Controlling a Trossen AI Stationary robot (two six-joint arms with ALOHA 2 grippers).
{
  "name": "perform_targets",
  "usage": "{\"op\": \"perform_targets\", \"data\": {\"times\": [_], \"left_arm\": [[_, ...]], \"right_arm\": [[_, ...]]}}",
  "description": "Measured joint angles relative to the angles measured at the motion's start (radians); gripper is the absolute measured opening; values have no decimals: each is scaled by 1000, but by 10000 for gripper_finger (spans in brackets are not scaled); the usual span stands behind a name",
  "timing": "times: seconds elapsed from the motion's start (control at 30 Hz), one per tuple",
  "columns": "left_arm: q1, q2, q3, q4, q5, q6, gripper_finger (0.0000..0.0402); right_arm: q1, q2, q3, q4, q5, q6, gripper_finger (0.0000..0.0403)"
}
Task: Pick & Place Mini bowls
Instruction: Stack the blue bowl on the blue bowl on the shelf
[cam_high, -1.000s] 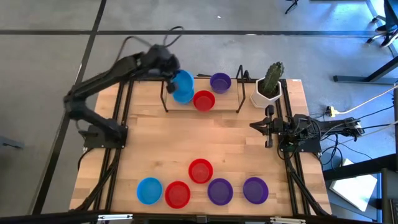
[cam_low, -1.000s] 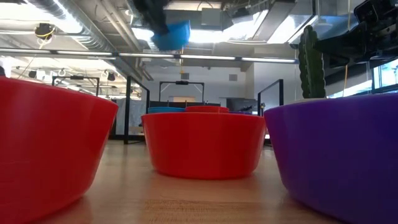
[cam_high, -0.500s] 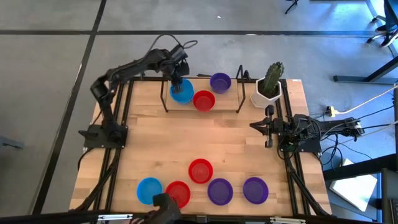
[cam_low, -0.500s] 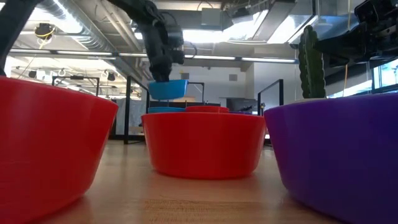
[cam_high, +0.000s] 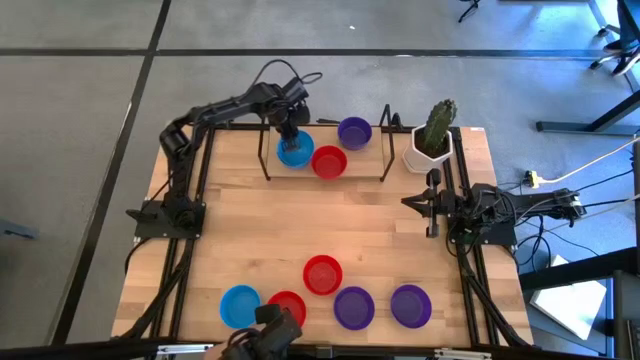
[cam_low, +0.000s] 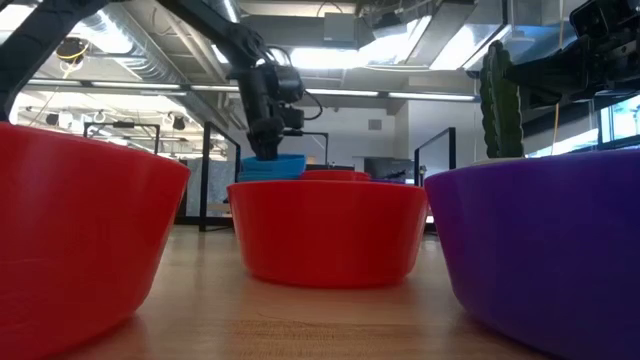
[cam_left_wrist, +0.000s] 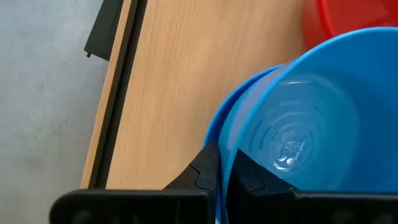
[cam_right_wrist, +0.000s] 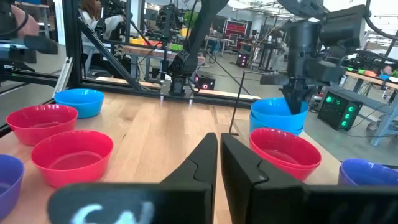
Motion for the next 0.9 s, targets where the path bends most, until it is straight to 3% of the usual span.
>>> {"op": "perform_targets", "data": {"times": [0.47,0.9], "left_arm": [[-3,12,0,-14,3,-7,27],[-5,12,0,-37,29,-3,129]], "right_arm": [[0,0,0,0,0,-2,23],[0,0,0,0,0,0,23]]}}
